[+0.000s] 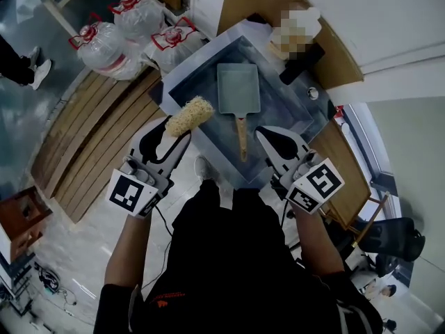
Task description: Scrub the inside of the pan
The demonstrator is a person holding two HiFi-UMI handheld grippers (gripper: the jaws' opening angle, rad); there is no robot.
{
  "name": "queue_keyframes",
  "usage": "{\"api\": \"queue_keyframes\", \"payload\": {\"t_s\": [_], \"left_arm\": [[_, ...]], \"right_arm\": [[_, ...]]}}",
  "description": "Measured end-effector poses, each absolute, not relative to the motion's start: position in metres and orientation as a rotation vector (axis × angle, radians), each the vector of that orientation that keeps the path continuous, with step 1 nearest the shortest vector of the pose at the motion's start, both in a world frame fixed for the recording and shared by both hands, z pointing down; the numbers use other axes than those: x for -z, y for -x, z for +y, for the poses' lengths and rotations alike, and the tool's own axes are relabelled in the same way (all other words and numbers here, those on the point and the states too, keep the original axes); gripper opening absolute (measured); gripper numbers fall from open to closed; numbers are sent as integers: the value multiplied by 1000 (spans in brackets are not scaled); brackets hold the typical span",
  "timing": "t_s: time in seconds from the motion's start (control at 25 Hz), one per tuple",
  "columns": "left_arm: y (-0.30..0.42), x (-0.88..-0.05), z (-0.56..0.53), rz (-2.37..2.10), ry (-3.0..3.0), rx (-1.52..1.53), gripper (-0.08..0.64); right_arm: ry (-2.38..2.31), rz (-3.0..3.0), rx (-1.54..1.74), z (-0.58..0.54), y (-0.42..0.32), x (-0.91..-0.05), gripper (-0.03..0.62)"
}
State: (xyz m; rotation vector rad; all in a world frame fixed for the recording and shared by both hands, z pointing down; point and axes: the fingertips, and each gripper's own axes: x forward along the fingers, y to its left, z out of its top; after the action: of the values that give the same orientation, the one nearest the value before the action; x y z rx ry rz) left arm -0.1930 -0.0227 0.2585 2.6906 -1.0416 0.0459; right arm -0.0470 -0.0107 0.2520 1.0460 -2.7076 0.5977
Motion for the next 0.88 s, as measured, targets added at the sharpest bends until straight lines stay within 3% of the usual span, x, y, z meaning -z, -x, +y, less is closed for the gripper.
{"api": "queue_keyframes", "payload": {"t_s": [0.88], "left_arm": [[97,-355,-129,-1044,-2647,-443,179]], "right_arm": [[-742,-2719,-752,-75,-2,-340,2]]}}
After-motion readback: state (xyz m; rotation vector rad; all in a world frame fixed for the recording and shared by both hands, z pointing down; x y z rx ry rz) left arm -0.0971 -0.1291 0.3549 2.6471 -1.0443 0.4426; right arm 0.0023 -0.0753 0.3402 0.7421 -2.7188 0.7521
